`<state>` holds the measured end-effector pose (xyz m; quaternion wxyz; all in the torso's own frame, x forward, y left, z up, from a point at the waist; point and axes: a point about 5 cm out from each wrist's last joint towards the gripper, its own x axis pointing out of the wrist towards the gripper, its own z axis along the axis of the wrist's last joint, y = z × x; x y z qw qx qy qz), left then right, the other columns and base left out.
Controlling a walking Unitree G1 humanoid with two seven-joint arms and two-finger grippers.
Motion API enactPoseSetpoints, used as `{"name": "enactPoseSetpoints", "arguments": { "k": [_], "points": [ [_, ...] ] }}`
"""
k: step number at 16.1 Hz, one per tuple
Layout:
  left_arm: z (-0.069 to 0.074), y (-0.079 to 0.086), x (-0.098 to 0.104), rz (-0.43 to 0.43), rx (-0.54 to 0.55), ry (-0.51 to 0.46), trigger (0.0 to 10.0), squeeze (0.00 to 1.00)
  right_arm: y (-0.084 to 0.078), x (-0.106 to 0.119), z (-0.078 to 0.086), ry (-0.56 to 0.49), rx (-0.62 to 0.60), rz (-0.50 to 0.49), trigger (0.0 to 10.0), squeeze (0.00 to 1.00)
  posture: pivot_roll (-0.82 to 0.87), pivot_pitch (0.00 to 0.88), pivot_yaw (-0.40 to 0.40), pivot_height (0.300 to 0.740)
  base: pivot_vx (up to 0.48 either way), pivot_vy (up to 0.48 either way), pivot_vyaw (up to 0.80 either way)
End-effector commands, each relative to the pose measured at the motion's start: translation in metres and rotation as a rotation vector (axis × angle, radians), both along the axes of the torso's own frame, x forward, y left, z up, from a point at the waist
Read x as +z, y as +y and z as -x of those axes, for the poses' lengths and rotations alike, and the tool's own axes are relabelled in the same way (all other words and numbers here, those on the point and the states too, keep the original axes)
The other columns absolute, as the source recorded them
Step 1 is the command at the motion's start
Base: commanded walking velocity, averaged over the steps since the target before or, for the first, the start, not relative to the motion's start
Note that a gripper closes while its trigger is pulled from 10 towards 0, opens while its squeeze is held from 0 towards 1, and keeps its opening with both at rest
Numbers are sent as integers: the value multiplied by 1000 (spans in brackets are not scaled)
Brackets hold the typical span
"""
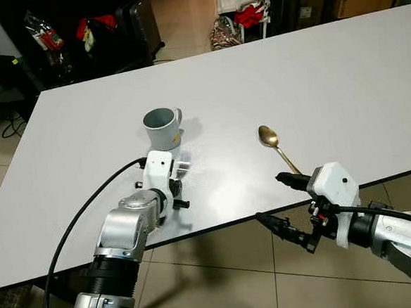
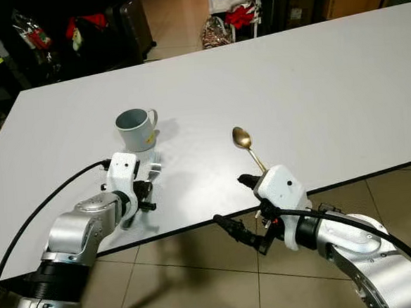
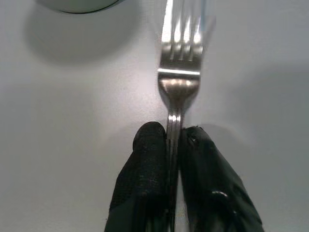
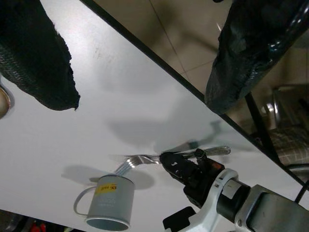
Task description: Setting the table
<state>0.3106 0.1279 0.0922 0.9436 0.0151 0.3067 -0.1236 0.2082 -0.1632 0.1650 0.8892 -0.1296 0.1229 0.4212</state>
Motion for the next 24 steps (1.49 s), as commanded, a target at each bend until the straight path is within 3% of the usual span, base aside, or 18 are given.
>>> {"name": "enactPoseSetpoints", "arguments": {
  "k": [1, 5, 7, 11, 19, 20, 21, 22, 23, 24],
  "points": [
    [7, 7, -10, -2, 39, 62, 0, 0, 5, 2, 3, -5, 31, -9, 10000, 0, -134, 38, 137, 740, 0, 0, 0],
    [10, 15, -10, 35, 162, 69, 0, 0, 8, 1, 2, -1, 37, -12, 10000, 0, -123, 43, 127, 740, 0, 0, 0],
    [16, 26, -11, 45, 279, 69, 0, 0, 9, 1, 1, 0, 47, -11, 10000, 0, -114, 48, 114, 740, 0, 0, 0],
    [18, 39, -9, 4, 412, 24, 0, 0, 12, 1, -2, 1, 74, -11, 10000, 0, -100, 50, 92, 740, 0, 0, 0],
    [10, 37, -7, 5, 395, 9, 0, 0, 15, 2, -1, 4, 93, -17, 10000, 0, -106, 53, 98, 740, 0, 0, 0],
    [10, 35, -7, -2, 381, 13, 2863, 0, 15, 2, -1, 5, 93, -17, 10000, 0, -106, 53, 99, 740, 0, 0, 0],
    [10, 35, -7, -5, 377, 15, 2863, 0, 15, 2, -1, 5, 93, -17, 10000, 0, -106, 53, 99, 740, 0, 0, 0],
    [10, 34, -6, 4, 368, 14, 10000, 467, 15, 2, -1, 5, 92, -18, 10000, 0, -106, 52, 100, 740, 0, 0, 0],
    [10, 34, -5, 13, 374, 10, 10000, 1000, 15, 2, -1, 5, 92, -19, 10000, 0, -105, 53, 101, 740, 0, 0, 0],
    [9, 34, -4, 28, 383, 4, 10000, 1000, 15, 2, -1, 5, 92, -20, 10000, 0, -103, 53, 100, 740, 0, 0, 0]
  ]
}}
